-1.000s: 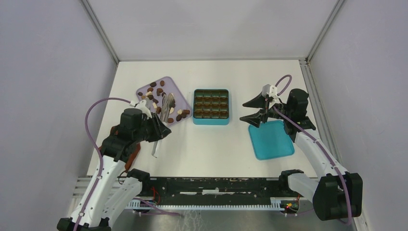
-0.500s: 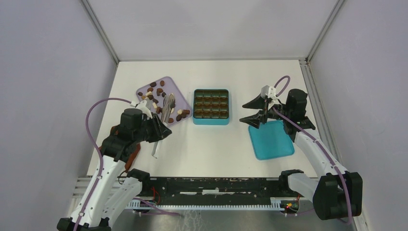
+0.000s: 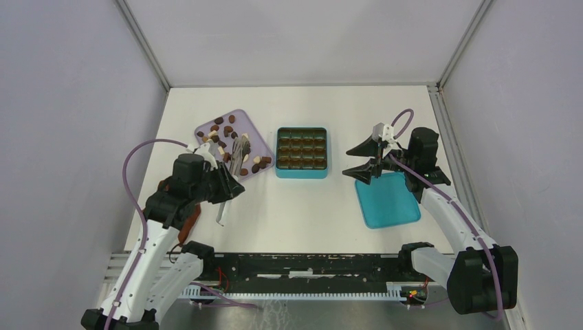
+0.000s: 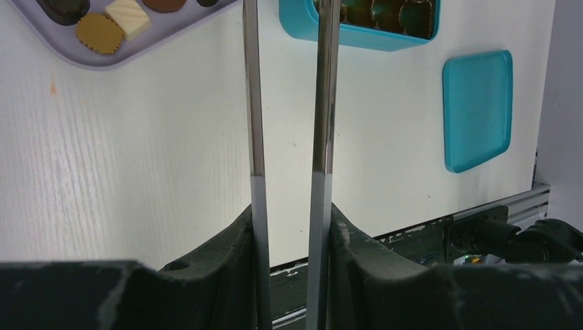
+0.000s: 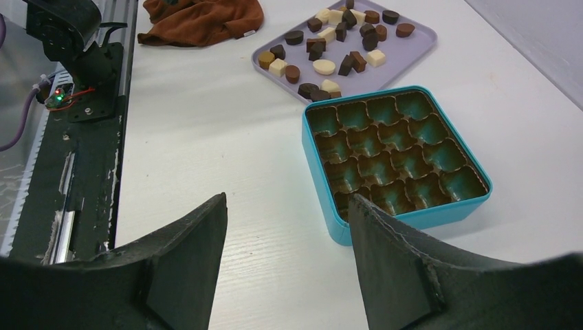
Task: Pack the chocolate
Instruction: Pick up the fake chocolate from the plate.
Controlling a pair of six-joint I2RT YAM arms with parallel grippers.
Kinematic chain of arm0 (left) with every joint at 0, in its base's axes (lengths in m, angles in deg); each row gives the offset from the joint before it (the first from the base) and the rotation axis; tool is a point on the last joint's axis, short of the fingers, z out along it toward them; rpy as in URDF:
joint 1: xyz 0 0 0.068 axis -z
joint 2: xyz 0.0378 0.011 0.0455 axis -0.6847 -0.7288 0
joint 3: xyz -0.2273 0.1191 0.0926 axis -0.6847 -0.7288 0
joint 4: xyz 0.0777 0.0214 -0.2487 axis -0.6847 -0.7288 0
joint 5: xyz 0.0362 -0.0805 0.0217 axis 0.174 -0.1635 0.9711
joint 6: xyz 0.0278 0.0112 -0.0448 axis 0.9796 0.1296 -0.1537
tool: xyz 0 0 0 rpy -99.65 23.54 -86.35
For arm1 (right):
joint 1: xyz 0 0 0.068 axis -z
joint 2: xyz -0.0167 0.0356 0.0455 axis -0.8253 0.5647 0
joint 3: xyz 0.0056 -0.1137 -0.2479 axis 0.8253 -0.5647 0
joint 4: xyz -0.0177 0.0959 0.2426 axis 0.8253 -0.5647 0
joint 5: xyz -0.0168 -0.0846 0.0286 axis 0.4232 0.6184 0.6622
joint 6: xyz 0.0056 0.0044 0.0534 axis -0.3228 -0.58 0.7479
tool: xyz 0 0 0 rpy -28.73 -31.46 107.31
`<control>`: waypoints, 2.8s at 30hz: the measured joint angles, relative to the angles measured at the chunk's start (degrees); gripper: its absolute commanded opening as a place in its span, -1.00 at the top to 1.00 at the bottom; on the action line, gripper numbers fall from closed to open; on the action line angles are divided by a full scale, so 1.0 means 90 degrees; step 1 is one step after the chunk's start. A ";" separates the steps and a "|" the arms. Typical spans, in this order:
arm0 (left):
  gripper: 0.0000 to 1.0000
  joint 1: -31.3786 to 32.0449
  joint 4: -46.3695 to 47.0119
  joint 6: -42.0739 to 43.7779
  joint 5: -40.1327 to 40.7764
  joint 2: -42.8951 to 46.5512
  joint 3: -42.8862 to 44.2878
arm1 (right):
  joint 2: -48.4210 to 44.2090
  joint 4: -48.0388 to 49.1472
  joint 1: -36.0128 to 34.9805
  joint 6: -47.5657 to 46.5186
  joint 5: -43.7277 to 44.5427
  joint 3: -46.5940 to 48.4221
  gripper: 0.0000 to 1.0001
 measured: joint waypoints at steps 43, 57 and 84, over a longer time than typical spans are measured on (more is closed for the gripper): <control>0.18 -0.0002 -0.0255 0.0911 0.0801 -0.2319 0.0896 | 0.0576 -0.1581 -0.0427 -0.1588 0.0221 0.0571 -0.41; 0.17 -0.0036 -0.0260 0.1141 0.0765 -0.2300 0.0896 | 0.0988 -0.2395 -0.0032 -0.2285 0.0136 0.0882 -0.41; 0.17 -0.0114 -0.0284 0.1413 0.0765 -0.2832 0.1241 | 0.1066 -0.2518 -0.0034 -0.2356 0.0121 0.0906 -0.41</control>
